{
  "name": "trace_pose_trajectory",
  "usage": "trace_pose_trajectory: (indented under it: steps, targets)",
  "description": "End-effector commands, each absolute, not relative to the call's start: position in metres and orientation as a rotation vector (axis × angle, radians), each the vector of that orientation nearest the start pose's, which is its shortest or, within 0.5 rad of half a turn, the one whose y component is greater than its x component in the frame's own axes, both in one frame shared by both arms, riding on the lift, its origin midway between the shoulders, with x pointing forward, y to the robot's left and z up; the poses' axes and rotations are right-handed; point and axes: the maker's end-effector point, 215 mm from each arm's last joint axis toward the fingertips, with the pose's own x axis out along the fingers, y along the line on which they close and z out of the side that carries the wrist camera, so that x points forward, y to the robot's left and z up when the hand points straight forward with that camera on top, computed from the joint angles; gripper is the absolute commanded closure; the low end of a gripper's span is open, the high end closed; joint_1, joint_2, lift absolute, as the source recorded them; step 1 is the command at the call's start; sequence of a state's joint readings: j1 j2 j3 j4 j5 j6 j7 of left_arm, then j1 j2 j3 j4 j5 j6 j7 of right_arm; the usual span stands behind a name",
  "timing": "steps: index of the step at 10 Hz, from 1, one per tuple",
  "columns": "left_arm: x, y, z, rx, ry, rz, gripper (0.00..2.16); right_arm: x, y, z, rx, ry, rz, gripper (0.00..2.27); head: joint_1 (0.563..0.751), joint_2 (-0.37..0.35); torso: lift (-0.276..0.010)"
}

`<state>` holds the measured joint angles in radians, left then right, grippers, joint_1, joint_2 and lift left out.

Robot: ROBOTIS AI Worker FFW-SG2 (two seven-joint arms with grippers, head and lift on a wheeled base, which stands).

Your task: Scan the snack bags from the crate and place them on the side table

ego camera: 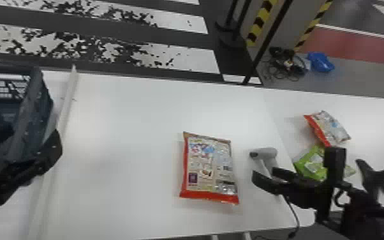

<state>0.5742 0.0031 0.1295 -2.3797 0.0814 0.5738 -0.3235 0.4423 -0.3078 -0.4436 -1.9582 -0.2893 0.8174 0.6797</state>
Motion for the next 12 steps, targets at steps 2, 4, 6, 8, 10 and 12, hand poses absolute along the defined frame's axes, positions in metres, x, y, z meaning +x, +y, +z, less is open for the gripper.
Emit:
trace_pose_trajectory:
  steps: [2, 4, 6, 8, 10, 12]
  targets:
    - [0.406, 0.214, -0.35, -0.081, 0.328, -0.234, 0.09, 0.36, -0.344, -0.496, 0.242, 0.789, 0.382, 0.08, 0.695, -0.215, -0.094]
    - [0.405, 0.213, -0.351, -0.082, 0.329, -0.237, 0.09, 0.357, -0.331, -0.512, 0.246, 0.84, 0.424, 0.08, 0.695, -0.188, -0.094]
    - [0.404, 0.213, -0.352, -0.082, 0.333, -0.237, 0.09, 0.354, -0.317, -0.521, 0.235, 0.865, 0.455, 0.08, 0.695, -0.174, -0.094]
    - [0.404, 0.212, -0.352, -0.083, 0.332, -0.24, 0.09, 0.35, -0.304, -0.529, 0.231, 0.891, 0.494, 0.08, 0.695, -0.154, -0.094]
    - [0.403, 0.212, -0.352, -0.083, 0.334, -0.24, 0.09, 0.347, -0.295, -0.534, 0.239, 0.903, 0.517, 0.08, 0.695, -0.14, -0.094]
    - [0.403, 0.212, -0.353, -0.083, 0.336, -0.24, 0.09, 0.345, -0.289, -0.538, 0.245, 0.917, 0.542, 0.42, 0.695, -0.125, -0.094]
